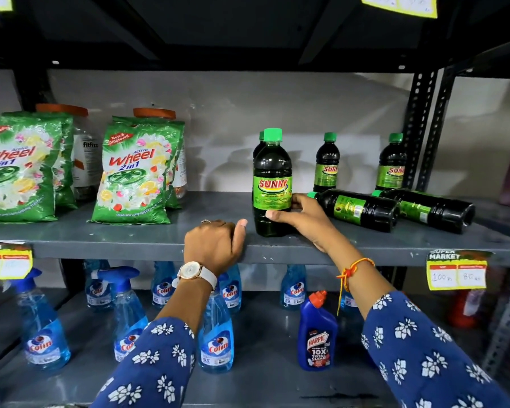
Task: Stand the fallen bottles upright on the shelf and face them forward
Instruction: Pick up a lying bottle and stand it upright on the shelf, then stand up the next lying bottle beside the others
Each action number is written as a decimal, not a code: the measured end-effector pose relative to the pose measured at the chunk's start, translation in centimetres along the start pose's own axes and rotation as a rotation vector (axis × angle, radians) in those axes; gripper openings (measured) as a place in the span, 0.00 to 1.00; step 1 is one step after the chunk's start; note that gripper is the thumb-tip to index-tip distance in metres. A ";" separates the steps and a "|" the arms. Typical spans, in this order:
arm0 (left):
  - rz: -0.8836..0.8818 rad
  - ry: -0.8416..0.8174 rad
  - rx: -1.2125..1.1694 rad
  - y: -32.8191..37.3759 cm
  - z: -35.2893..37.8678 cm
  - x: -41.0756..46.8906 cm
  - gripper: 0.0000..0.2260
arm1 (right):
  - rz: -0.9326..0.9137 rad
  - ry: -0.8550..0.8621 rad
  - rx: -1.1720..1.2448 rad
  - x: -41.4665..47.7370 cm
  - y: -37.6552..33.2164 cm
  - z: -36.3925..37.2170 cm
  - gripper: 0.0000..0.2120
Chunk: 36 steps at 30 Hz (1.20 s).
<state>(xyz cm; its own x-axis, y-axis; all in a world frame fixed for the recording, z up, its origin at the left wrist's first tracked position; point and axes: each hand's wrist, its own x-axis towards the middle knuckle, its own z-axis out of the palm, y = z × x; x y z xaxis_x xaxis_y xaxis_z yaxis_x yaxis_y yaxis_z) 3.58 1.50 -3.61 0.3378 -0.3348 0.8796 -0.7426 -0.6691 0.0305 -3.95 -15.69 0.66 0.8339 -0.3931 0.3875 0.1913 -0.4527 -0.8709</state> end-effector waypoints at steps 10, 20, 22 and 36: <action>-0.001 0.026 -0.010 -0.1 0.1 -0.1 0.25 | -0.044 -0.008 -0.026 -2.0 -0.3 -0.4 0.24; -0.222 0.348 -0.266 3.7 -0.5 -0.3 0.19 | -0.026 0.062 -0.149 -3.2 -0.1 -4.4 0.28; -0.109 0.364 -0.354 8.4 -0.8 0.6 0.15 | -0.062 0.168 -0.261 -2.9 0.1 -6.9 0.18; -0.019 -0.079 -0.089 17.2 4.4 2.2 0.24 | 0.140 0.119 -1.213 1.6 0.6 -12.7 0.40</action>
<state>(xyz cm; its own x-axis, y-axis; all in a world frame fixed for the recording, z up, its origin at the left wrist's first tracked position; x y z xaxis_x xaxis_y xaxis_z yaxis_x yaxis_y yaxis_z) -5.90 -13.71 -3.26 0.3941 -0.3768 0.8382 -0.7828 -0.6156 0.0913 -9.10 -26.73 4.64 0.7440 -0.5400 0.3935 -0.5549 -0.8274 -0.0863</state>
